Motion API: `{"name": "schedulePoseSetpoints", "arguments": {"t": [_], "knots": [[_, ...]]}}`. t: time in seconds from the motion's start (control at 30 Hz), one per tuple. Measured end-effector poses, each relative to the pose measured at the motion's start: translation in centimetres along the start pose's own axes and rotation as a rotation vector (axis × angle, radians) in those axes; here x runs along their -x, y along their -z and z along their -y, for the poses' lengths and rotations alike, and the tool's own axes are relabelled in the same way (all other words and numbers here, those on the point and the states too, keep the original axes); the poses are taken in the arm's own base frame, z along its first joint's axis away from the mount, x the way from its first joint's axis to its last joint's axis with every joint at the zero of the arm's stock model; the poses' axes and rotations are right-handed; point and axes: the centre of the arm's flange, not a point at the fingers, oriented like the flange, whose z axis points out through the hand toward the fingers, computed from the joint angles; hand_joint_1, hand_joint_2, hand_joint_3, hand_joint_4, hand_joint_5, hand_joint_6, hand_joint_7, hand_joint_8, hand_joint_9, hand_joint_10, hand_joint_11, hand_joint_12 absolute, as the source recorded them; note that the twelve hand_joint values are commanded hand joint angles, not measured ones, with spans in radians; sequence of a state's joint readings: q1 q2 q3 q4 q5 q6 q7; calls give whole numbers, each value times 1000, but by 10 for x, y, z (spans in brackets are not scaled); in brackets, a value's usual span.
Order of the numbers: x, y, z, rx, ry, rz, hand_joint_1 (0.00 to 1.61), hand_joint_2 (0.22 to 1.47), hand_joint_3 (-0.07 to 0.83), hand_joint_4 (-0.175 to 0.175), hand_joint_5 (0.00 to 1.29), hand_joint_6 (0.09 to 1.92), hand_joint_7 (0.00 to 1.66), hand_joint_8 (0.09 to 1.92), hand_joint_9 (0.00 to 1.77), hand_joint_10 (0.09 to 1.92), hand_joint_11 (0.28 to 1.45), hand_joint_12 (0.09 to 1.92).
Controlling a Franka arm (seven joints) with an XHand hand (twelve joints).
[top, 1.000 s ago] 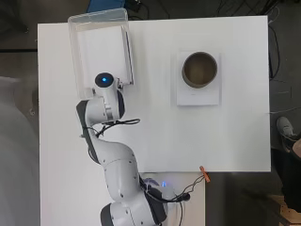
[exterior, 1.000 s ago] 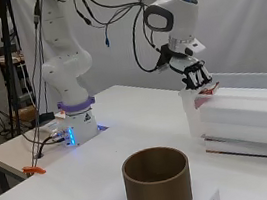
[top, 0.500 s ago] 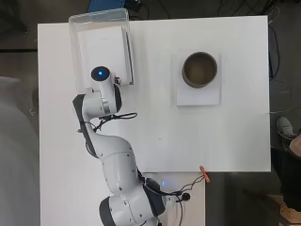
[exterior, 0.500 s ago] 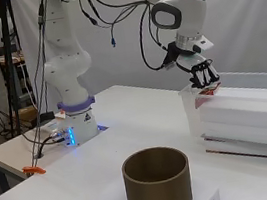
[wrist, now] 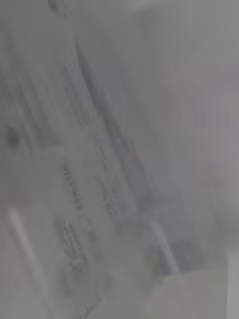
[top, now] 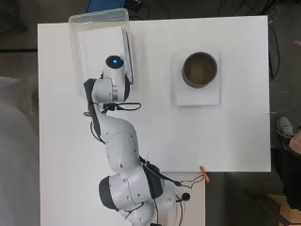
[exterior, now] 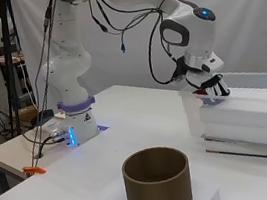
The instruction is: Teleoperate dual arm-hand system to remove items from a box
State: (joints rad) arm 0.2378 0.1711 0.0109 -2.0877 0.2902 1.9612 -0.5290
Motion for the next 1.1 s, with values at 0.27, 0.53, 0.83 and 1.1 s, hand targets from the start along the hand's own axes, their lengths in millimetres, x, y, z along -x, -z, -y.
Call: {"name": "schedulePoseSetpoints", "arguments": {"t": [0.27, 0.53, 0.83, 1.1], "knots": [[-74, 64, -23, 76, 61, 19, 48, 1044, 0, 119, 417, 87, 487, 87, 573, 87, 453, 87], [-95, 83, -23, 154, 96, 64, 27, 981, -14, 110, 382, 87, 443, 87, 524, 87, 430, 87], [-63, 54, -4, 275, 137, 335, 0, 746, -26, 139, 190, 87, 201, 87, 342, 87, 431, 87], [-70, 47, -4, 339, 94, 440, 30, 740, -9, 160, 124, 87, 98, 87, 278, 87, 442, 87]]}}
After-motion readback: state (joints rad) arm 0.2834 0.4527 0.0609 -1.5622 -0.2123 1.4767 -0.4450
